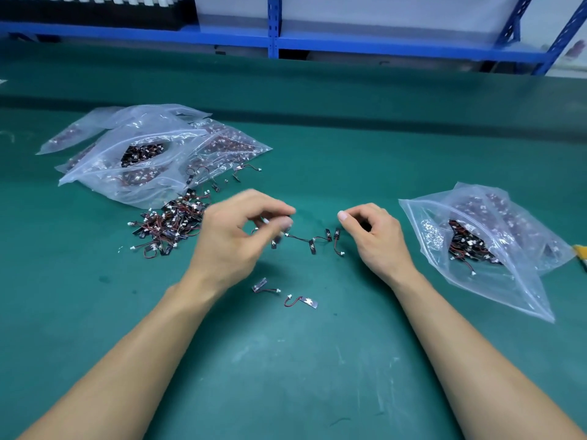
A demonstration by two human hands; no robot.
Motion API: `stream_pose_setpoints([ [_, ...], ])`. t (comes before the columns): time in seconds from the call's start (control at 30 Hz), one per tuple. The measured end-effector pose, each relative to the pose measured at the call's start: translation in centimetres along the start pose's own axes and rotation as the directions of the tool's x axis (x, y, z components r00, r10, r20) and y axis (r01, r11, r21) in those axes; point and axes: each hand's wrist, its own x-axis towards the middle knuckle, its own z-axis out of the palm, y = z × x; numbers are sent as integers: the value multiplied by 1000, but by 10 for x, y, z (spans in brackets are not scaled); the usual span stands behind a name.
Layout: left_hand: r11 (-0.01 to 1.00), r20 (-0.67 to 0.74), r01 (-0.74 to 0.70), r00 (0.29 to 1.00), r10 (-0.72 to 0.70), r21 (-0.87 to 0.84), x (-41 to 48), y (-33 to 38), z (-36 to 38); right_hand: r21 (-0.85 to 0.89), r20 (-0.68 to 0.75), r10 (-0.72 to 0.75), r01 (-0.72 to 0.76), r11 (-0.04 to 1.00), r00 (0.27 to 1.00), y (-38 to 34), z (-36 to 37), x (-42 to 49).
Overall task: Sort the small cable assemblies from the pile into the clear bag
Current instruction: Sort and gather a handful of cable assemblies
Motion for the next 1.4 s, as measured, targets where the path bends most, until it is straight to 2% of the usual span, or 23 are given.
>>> stream_pose_setpoints([
  [0.1, 973, 156, 121, 984, -90, -197, -11, 24, 30, -12, -7, -8, 8, 1000, 1000, 0, 0, 0],
  [0.2, 931, 250, 245, 952, -178, -270, -16, 32, 47, -12, -9, -14, 13, 1000, 1000, 0, -1, 1],
  [0.3, 906, 299, 342, 917, -264, -248, -18, 29, 51, -14, -14, -8, 7, 1000, 1000, 1, -2, 1],
  [0.43, 915, 358, 381, 879, -315, -132, -22, 24, 53, -14, -5, -4, 3, 1000, 1000, 0, 0, 2],
  [0.63, 964, 369, 260, 892, -261, 55, -22, 20, 51, -15, -3, 4, -4, 1000, 1000, 0, 0, 2],
  [0.83, 976, 318, 191, 923, -216, 108, -21, 20, 49, -2, -7, 8, -8, 1000, 1000, 2, 0, 3],
  [0.97, 969, 342, 127, 919, -196, 214, -24, 23, 55, 4, -6, 10, -10, 1000, 1000, 2, 1, 3],
  [1.07, 942, 326, 16, 936, -131, 334, -24, 26, 59, -2, 2, 15, -15, 1000, 1000, 2, 1, 3],
  [1.2, 940, 336, -55, 940, -65, 337, -23, 28, 62, -3, 14, 14, -14, 1000, 1000, 2, 1, 3],
  [1.4, 956, 360, -27, 929, -83, 291, -25, 23, 64, -4, 17, 0, 0, 1000, 1000, 1, 1, 3],
])
